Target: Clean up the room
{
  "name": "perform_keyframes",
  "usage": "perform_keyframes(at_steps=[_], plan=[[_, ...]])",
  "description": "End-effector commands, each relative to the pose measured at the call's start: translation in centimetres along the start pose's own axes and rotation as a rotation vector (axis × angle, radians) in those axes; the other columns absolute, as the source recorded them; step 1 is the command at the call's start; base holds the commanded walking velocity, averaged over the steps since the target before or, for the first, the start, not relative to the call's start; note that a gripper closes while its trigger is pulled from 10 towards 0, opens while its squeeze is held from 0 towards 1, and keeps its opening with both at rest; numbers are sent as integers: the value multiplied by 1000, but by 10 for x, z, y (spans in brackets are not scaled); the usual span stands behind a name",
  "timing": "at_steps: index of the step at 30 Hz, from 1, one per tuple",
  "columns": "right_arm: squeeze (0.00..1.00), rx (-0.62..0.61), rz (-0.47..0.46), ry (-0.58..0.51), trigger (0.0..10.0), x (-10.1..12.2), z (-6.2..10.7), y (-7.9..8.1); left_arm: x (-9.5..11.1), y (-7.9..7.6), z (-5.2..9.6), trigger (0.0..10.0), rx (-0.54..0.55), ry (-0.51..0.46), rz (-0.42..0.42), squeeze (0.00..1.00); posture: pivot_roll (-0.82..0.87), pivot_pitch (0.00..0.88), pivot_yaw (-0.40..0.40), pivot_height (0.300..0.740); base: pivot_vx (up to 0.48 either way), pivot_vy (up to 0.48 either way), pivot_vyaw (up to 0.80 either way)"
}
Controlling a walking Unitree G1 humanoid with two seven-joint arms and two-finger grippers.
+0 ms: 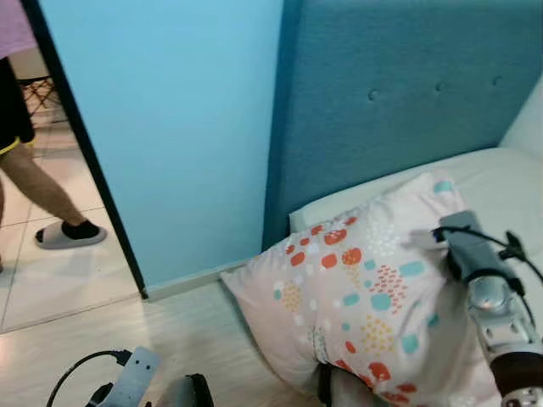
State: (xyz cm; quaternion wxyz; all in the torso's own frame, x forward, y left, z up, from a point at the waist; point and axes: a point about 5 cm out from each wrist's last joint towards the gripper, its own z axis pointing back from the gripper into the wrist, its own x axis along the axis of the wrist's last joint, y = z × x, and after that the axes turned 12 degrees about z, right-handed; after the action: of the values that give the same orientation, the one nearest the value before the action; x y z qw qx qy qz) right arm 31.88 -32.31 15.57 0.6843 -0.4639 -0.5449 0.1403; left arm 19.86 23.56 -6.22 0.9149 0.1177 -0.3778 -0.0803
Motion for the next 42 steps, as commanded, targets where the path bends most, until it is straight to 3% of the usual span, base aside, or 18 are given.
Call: perform_keyframes(at_steps=[1, 2, 4, 5, 7, 10, 14, 15, 16, 17, 19, 20, 27, 32, 39, 40, 41, 42], plan=[[0, 32, -138, -111, 10000, 21, -1, -12, -6, -10, 2, 10000, -29, 22, -32, 0, -25, 92, -23, 430, 0, 0, 0], [0, 32, -138, -111, 10000, 21, -1, -12, -6, -10, 2, 10000, -29, 22, -32, 0, -25, 92, -23, 430, 0, 0, 0], [0, 201, -330, -301, 10000, 53, 5, -14, -9, -14, 2, 10000, -50, 30, -49, 0, -29, 87, -23, 430, 0, 0, 0], [0, 201, -330, -301, 10000, 53, 5, -14, -9, -14, 2, 10000, -50, 30, -49, 0, -29, 87, -23, 430, 0, 0, 0], [0, 402, -459, -447, 10000, 78, 18, -16, -9, -18, 3, 10000, -74, 30, -80, 0, -29, 87, -23, 430, 0, 0, 0], [0, 402, -459, -447, 10000, 78, 18, -16, -9, -18, 3, 10000, -74, 30, -80, 0, -29, 87, -23, 430, 0, 0, 0], [0, 568, -491, -464, 10000, 87, 28, -17, -11, -21, 4, 10000, -95, 32, -113, 0, -35, 82, -26, 430, 0, 0, 0], [0, 709, -523, -456, 10000, 89, 40, -11, -14, -22, 5, 10000, -101, 36, -123, 0, -38, 79, -26, 430, 0, 0, 0], [0, 709, -523, -456, 10000, 89, 40, -11, -14, -22, 5, 10000, -101, 36, -123, 0, -38, 79, -26, 430, 0, 0, 0], [0, 1047, -499, -404, 10000, 80, 72, 9, -18, -24, 6, 10000, -112, 44, -140, 0, -36, 77, -29, 430, 0, 0, 0], [0, 1047, -499, -404, 10000, 80, 72, 9, -18, -24, 6, 10000, -112, 44, -140, 0, -36, 77, -29, 430, 0, 0, 0], [0, 1177, -432, -300, 10000, 63, 85, 21, -19, -25, 7, 10000, -116, 46, -150, 0, -36, 78, -31, 430, 0, 0, 0], [0, 1245, -393, -217, 10000, 48, 88, 20, -20, -26, 8, 10000, -118, 48, -157, 0, -36, 80, -33, 430, 0, 0, 0], [0, 1243, -230, -58, 10000, 22, 86, 12, -22, -28, 8, 10000, -122, 51, -165, 0, -40, 81, -39, 430, 0, 0, 0], [0, 1298, -160, 51, 10000, 9, 93, 18, -22, -29, 8, 10000, -123, 49, -166, 0, -41, 82, -42, 430, 0, 0, 0], [0, 1304, -168, 69, 7451, 7, 94, 23, -22, -30, 8, 10000, -124, 49, -166, 0, -42, 81, -47, 430, 0, 0, 0], [0, 1304, -168, 69, 7451, 7, 94, 23, -22, -30, 8, 10000, -124, 49, -166, 0, -42, 81, -47, 430, 0, 0, 0], [0, 1301, -202, 100, 0, 2, 94, 33, -22, -30, 8, 10000, -122, 49, -165, 0, -41, 83, -48, 430, 0, 0, 0]])
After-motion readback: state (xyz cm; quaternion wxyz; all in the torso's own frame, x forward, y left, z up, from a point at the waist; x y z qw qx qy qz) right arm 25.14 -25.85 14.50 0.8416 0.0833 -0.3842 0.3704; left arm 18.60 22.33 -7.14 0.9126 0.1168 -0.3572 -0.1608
